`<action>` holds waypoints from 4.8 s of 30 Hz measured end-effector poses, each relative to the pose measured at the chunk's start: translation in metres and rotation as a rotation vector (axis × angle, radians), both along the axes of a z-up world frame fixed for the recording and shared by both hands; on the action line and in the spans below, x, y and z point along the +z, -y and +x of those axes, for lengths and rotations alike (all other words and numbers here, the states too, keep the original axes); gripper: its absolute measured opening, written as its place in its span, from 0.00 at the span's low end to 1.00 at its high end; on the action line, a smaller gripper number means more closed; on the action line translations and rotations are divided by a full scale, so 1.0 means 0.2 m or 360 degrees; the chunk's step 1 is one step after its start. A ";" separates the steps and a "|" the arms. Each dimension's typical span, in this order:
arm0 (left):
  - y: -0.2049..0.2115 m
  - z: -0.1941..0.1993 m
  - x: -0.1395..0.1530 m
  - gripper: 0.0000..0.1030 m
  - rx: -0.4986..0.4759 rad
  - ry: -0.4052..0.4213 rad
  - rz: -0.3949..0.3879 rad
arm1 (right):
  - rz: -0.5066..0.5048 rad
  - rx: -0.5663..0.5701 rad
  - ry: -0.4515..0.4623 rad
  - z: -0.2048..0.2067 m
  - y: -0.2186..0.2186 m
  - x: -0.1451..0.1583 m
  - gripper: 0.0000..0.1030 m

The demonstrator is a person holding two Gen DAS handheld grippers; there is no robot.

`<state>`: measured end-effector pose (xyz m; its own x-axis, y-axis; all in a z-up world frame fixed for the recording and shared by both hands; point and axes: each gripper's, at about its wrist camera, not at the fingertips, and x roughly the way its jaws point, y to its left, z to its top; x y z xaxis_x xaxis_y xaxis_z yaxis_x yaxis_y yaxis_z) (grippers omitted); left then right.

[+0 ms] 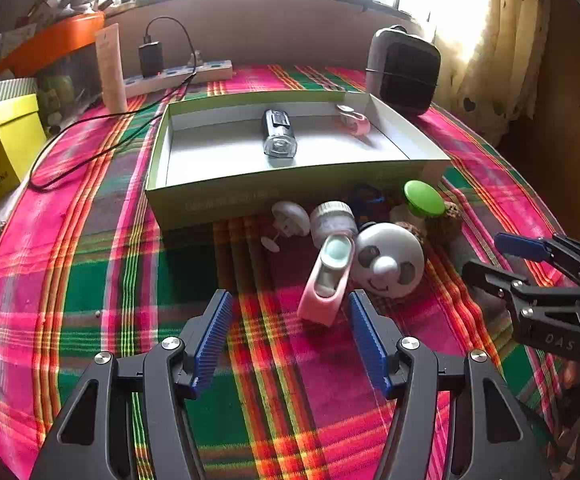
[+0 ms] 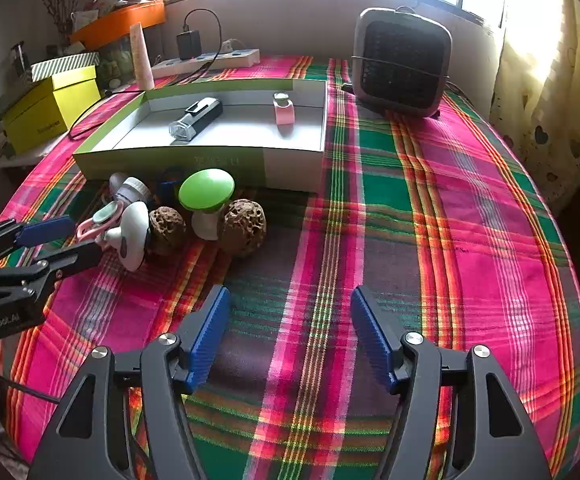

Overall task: Organize objects
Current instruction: 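Grasp second pink-and-white device with left tool while right tool approaches walnut, then close right tool on brown walnut-like ball while left tool holds pink device, then carry pink device in left tool and walnut in right tool into white box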

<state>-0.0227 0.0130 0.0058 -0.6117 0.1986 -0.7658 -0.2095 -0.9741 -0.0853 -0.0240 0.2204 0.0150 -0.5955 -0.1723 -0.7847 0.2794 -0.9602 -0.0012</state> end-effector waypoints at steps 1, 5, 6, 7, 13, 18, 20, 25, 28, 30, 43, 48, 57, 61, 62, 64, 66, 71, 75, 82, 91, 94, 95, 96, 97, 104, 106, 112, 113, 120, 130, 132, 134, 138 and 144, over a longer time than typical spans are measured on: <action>0.00 -0.01 0.00 0.58 0.0003 0.0001 -0.0003 | -0.0001 0.0000 0.0000 0.00 0.00 0.00 0.62; -0.01 -0.03 0.00 0.58 -0.0002 0.0003 -0.0021 | 0.0000 0.0001 0.0000 0.00 0.00 0.00 0.64; -0.01 -0.04 0.00 0.58 -0.0002 0.0004 -0.0029 | 0.0000 0.0000 0.0001 0.00 0.00 0.00 0.64; -0.02 -0.04 0.00 0.58 -0.0003 0.0003 -0.0038 | 0.0001 0.0000 0.0001 0.00 0.00 0.00 0.65; -0.04 -0.08 -0.01 0.58 -0.0001 0.0003 -0.0085 | 0.0002 -0.0002 0.0003 -0.01 0.00 0.00 0.66; -0.03 -0.10 0.00 0.58 0.0012 0.0004 -0.0055 | 0.0006 -0.0007 0.0005 -0.03 0.01 -0.01 0.66; -0.02 -0.10 0.00 0.57 0.0020 0.0003 -0.0050 | 0.0010 -0.0002 0.0004 -0.04 0.02 0.00 0.66; -0.01 -0.10 0.00 0.42 0.0057 -0.0005 -0.0065 | 0.0018 0.0024 0.0006 -0.06 0.05 0.00 0.66; 0.01 -0.10 0.00 0.35 0.0075 -0.0006 -0.0053 | 0.0020 0.0048 0.0012 -0.09 0.07 0.00 0.66; 0.02 -0.09 0.00 0.32 0.0084 -0.0006 -0.0047 | 0.0015 0.0055 0.0011 -0.10 0.08 0.00 0.66; 0.08 -0.08 0.00 0.24 0.0125 -0.0002 -0.0022 | 0.0028 0.0090 0.0006 -0.17 0.12 0.00 0.66; 0.09 -0.08 0.00 0.24 0.0127 -0.0003 -0.0017 | 0.0015 0.0089 0.0000 -0.17 0.12 0.01 0.59; 0.09 -0.08 0.00 0.24 0.0126 -0.0002 -0.0016 | 0.0009 0.0083 -0.0018 -0.16 0.12 0.01 0.33; 0.09 -0.08 0.00 0.24 0.0126 -0.0002 -0.0016 | -0.0008 0.0069 -0.0016 -0.16 0.11 0.02 0.30; 0.09 -0.08 0.00 0.24 0.0126 -0.0002 -0.0016 | -0.0009 0.0068 -0.0016 -0.16 0.10 0.02 0.30; 0.09 -0.08 0.00 0.24 0.0125 -0.0002 -0.0014 | -0.0010 0.0062 -0.0016 -0.16 0.10 0.02 0.30; 0.09 -0.08 0.00 0.24 0.0125 -0.0002 -0.0012 | -0.0018 0.0066 -0.0013 -0.15 0.10 0.02 0.30; 0.10 -0.08 0.00 0.22 0.0129 -0.0004 -0.0023 | -0.0032 0.0071 -0.0009 -0.14 0.10 0.02 0.30; 0.11 -0.09 0.00 0.18 0.0148 -0.0003 -0.0017 | -0.0033 0.0071 -0.0009 -0.13 0.10 0.02 0.30; 0.11 -0.09 0.00 0.16 0.0161 -0.0002 -0.0018 | -0.0035 0.0073 -0.0009 -0.13 0.10 0.02 0.30; 0.11 -0.09 0.00 0.15 0.0164 -0.0003 -0.0026 | -0.0035 0.0072 -0.0009 -0.13 0.10 0.02 0.30; 0.11 -0.08 0.00 0.15 0.0166 -0.0003 -0.0024 | -0.0040 0.0069 -0.0008 -0.13 0.10 0.02 0.30; 0.11 -0.08 0.00 0.15 0.0168 -0.0002 -0.0022 | -0.0041 0.0067 -0.0007 -0.13 0.10 0.02 0.30; 0.11 -0.08 0.00 0.15 0.0169 -0.0002 -0.0021 | -0.0040 0.0066 -0.0007 -0.13 0.10 0.02 0.30; 0.11 -0.08 0.00 0.15 0.0170 -0.0003 -0.0023 | -0.0040 0.0064 -0.0007 -0.13 0.10 0.02 0.30; 0.12 -0.08 0.00 0.15 0.0173 -0.0001 -0.0022 | -0.0044 0.0063 -0.0011 -0.12 0.11 0.03 0.30; 0.12 -0.08 0.00 0.15 0.0170 -0.0002 -0.0022 | -0.0049 0.0062 -0.0016 -0.12 0.11 0.03 0.30; 0.12 -0.07 0.00 0.15 0.0177 -0.0008 -0.0022 | -0.0061 0.0049 -0.0029 -0.11 0.10 0.04 0.30; 0.12 -0.06 0.01 0.15 0.0180 -0.0012 -0.0020 | -0.0061 0.0050 -0.0029 -0.11 0.10 0.04 0.30; 0.12 -0.04 0.05 0.15 0.0178 -0.0043 -0.0013 | -0.0068 0.0051 -0.0058 -0.10 0.09 0.06 0.30; 0.11 -0.04 0.15 0.15 0.0172 -0.0119 -0.0018 | -0.0086 0.0063 -0.0125 -0.10 0.09 0.14 0.30; 0.11 -0.04 0.17 0.15 0.0171 -0.0135 -0.0017 | -0.0089 0.0072 -0.0138 -0.10 0.10 0.16 0.30; 0.11 -0.05 0.19 0.15 0.0171 -0.0144 -0.0008 | -0.0091 0.0081 -0.0154 -0.11 0.11 0.18 0.30; 0.11 -0.09 0.22 0.15 0.0168 -0.0147 0.0003 | -0.0101 0.0110 -0.0177 -0.13 0.13 0.22 0.30; 0.10 -0.14 0.24 0.15 0.0162 -0.0152 0.0006 | -0.0111 0.0153 -0.0185 -0.19 0.17 0.25 0.30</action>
<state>-0.0501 -0.0069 0.0535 -0.6990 0.1347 -0.7023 -0.1172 -0.9904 -0.0734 -0.0624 0.1866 0.0654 -0.6595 -0.2846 -0.6957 0.3720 -0.9279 0.0269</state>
